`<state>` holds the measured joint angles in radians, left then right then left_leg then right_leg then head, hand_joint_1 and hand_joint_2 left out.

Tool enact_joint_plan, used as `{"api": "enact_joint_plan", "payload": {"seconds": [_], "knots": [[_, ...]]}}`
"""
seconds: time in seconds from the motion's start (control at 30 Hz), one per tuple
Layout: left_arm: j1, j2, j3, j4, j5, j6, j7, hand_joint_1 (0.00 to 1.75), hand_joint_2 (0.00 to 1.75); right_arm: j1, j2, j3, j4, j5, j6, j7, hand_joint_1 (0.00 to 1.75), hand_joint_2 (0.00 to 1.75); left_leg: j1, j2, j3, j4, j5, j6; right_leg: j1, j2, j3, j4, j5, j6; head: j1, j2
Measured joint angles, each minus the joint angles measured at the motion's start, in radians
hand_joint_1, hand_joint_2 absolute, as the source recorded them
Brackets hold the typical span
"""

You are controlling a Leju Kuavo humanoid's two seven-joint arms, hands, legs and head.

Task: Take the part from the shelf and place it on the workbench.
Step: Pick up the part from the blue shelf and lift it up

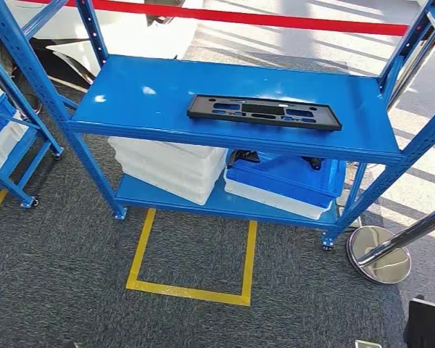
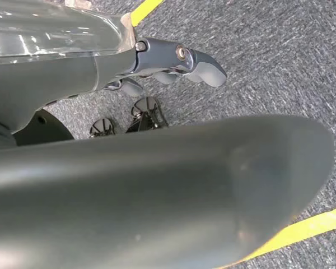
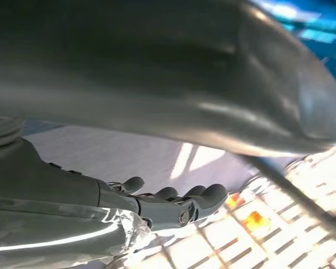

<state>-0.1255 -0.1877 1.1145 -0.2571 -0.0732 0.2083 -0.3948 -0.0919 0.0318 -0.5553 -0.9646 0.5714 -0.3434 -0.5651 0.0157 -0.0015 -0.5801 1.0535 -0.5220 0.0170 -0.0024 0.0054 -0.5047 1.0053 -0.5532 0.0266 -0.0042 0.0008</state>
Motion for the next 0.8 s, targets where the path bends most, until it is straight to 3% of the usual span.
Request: {"api": "enact_joint_plan", "payload": {"seconds": [0.8], "knots": [[-0.013, 0.000, -0.007, 0.002, 0.000, -0.013, 0.008, 0.00, 0.00, -0.032, -0.113, 0.765, -0.260, -0.094, 0.274, -0.005, 0.00, 0.00, 0.000, 0.000, 0.000, 0.000, 0.000, 0.000, 0.000, 0.000, -0.001, 0.000, 0.000, 0.000, 0.000, 0.000]]}}
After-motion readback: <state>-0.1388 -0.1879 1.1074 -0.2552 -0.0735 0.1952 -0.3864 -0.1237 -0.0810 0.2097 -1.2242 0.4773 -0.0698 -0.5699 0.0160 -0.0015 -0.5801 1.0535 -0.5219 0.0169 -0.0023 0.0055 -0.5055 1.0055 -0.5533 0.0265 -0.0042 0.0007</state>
